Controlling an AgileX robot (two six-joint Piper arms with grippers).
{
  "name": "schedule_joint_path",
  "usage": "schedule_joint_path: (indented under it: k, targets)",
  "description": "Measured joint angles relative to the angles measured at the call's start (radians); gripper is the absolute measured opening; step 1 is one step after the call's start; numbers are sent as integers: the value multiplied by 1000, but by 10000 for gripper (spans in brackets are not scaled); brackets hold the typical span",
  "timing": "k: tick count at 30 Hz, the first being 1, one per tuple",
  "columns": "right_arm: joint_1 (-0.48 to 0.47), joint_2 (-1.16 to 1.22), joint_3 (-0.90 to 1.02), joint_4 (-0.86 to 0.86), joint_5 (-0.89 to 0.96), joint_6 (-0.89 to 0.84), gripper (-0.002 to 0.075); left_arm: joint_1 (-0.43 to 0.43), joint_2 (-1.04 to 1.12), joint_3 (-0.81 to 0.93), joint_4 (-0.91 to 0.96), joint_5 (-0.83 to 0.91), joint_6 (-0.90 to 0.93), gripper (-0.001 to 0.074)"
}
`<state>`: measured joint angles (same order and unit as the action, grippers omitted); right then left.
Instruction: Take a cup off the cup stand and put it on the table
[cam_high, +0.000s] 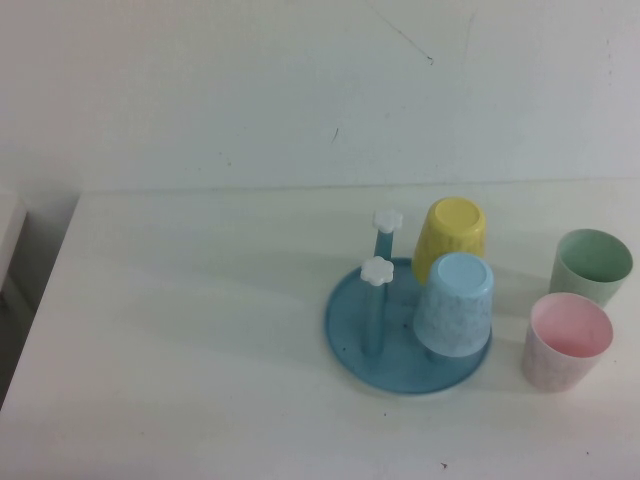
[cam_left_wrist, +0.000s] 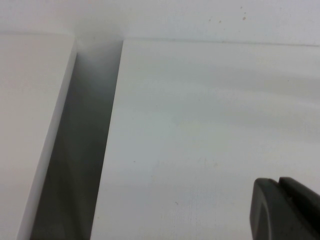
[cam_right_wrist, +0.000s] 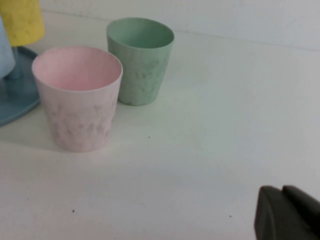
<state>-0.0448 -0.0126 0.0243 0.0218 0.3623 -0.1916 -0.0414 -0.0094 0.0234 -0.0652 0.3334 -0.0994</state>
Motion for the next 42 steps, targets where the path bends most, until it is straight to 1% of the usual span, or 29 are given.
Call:
schedule_joint_path:
  k: [6, 11, 14, 42]
  targets:
    - [0, 0, 0, -4, 0, 5, -3, 0, 0, 0, 0, 0, 0, -2]
    - [0, 0, 0, -22, 0, 92, -3, 0, 0, 0, 0, 0, 0, -2]
    - [0, 0, 0, -50, 0, 109, -3, 0, 0, 0, 0, 0, 0, -2]
    - [0, 0, 0, -65, 0, 115, -3, 0, 0, 0, 0, 0, 4, -2]
